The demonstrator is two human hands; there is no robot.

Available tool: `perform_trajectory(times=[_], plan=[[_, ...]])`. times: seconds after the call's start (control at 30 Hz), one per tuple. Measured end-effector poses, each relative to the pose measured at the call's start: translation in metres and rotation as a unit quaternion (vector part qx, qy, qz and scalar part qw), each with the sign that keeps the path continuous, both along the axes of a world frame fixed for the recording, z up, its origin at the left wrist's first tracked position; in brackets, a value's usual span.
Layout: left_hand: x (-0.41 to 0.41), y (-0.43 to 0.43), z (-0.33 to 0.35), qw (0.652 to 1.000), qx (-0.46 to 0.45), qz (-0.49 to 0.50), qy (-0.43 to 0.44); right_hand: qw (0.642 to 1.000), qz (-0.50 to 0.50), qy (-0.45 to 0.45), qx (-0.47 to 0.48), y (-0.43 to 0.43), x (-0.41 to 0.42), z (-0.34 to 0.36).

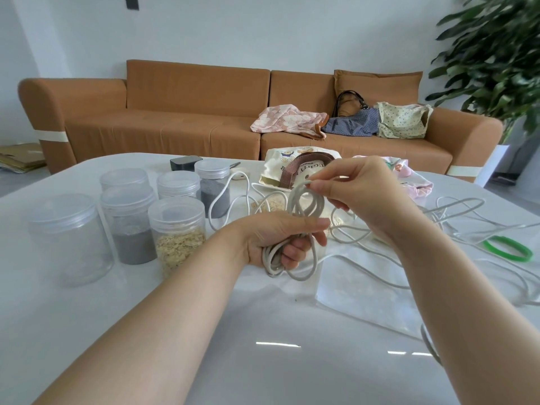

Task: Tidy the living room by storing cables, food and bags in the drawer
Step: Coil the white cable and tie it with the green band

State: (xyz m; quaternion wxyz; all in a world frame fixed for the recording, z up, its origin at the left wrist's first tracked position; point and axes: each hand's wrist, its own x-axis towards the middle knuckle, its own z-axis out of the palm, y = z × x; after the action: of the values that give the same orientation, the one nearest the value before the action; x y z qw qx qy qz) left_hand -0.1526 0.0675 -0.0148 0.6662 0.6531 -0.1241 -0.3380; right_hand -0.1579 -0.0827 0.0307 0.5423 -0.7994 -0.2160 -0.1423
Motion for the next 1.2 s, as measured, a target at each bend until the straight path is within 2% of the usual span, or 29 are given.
perform_trajectory(times=[0.23, 0.4, 0.53, 0.8, 0.97, 1.1, 1.2], plan=[[-0.002, -0.007, -0.001, 0.998, 0.02, -0.037, -0.04, 1.0, -0.015, 0.0, -0.023, -0.002, 0.001, -0.001], [-0.008, -0.005, -0.001, 0.998, -0.006, -0.058, -0.016, 0.998, -0.045, -0.004, -0.036, 0.0, 0.005, -0.004], [-0.009, -0.006, 0.0, 0.997, 0.028, -0.061, -0.049, 0.997, -0.072, -0.002, -0.026, -0.004, 0.008, -0.006], [-0.01, -0.004, 0.002, 0.995, 0.058, -0.075, -0.034, 0.992, -0.111, 0.033, -0.057, -0.011, 0.011, -0.01], [-0.008, -0.009, -0.002, 0.992, 0.111, -0.046, -0.038, 0.993, -0.082, 0.05, -0.063, -0.012, 0.013, -0.012], [-0.006, -0.006, 0.0, 0.992, 0.121, -0.019, -0.028, 0.995, 0.012, 0.096, -0.03, -0.017, 0.01, -0.012], [-0.005, -0.002, 0.001, 0.992, 0.121, -0.016, -0.026, 0.99, 0.078, 0.109, -0.044, -0.02, 0.006, -0.01]])
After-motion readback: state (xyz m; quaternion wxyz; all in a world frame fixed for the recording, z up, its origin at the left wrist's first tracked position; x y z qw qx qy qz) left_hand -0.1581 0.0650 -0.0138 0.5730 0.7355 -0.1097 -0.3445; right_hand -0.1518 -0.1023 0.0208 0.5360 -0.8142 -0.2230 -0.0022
